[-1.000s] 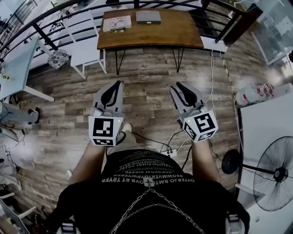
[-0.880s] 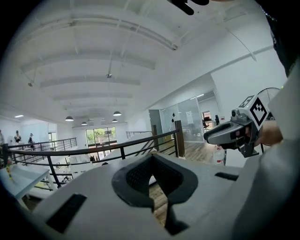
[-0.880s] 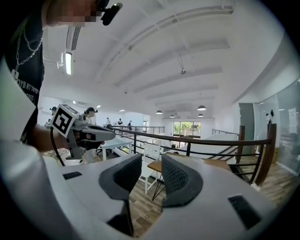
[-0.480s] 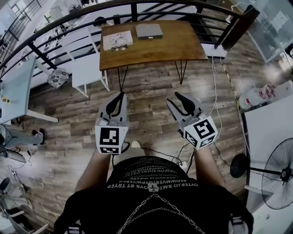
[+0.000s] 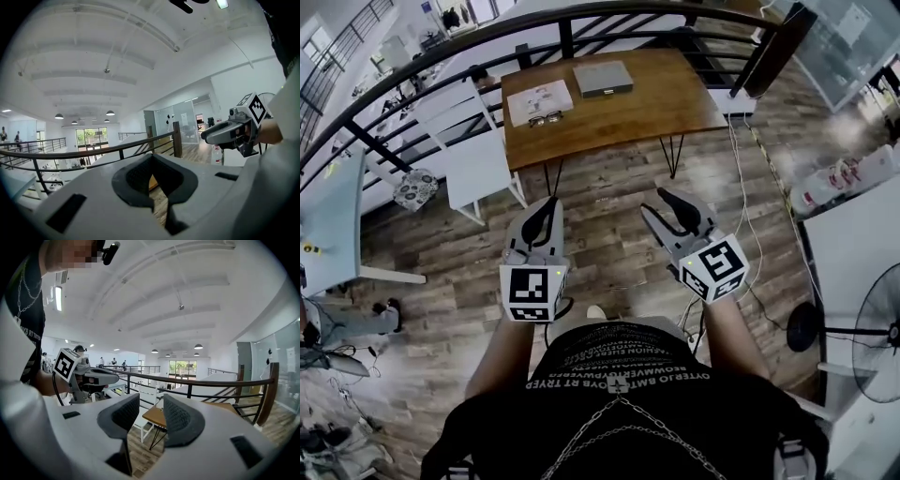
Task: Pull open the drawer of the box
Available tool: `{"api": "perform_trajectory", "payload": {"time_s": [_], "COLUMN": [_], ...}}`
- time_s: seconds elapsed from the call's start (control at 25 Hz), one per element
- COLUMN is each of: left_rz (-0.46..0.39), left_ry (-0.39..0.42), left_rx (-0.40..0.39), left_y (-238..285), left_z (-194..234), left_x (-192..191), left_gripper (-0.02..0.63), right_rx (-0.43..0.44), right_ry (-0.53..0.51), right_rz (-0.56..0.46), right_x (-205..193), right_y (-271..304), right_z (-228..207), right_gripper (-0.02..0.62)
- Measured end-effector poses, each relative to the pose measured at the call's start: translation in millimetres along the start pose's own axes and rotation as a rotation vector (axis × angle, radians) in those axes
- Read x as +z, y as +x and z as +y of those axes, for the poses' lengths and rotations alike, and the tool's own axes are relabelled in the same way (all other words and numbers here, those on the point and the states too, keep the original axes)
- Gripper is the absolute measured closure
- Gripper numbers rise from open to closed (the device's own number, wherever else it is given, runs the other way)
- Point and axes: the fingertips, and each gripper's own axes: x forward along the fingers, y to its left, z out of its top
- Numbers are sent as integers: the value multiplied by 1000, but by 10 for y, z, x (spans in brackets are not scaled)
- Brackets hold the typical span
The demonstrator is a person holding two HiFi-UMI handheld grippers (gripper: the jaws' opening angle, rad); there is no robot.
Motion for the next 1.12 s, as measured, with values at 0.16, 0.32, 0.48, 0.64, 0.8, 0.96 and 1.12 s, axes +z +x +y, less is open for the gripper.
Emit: {"api": "perform_trajectory", "payload": {"time_s": [0.16, 0.32, 0.48, 0.64, 0.8, 0.96, 1.12], "left_rz": [1, -15, -21, -15, 0, -13, -39], "left_ry": [-2, -37, -48, -47, -35, -45, -60], "left_rx": [-24, -60, -79, -82, -75, -25, 18], "left_y": [82, 127, 158, 177, 245, 269, 342], "left_z": [214, 189, 117, 81, 119, 229, 342], "left_x": [-80, -137, -126, -130, -134, -92, -31], "left_gripper": [600, 600, 600, 600, 600, 600, 600], "right_rx": [-25, -28, -45, -39, -19, 18, 32], "right_ry": [2, 38, 47, 45, 49, 46, 33], "right_rz": [15, 46, 52, 40, 22, 10, 10], "right_x": [21, -65, -70, -16, -6, -20, -34], "right_y": [171, 163, 65, 45, 180, 309, 441], "right_z": [56, 80, 58, 48, -17, -96, -204], "right_gripper": [442, 442, 442, 442, 442, 443, 445]}}
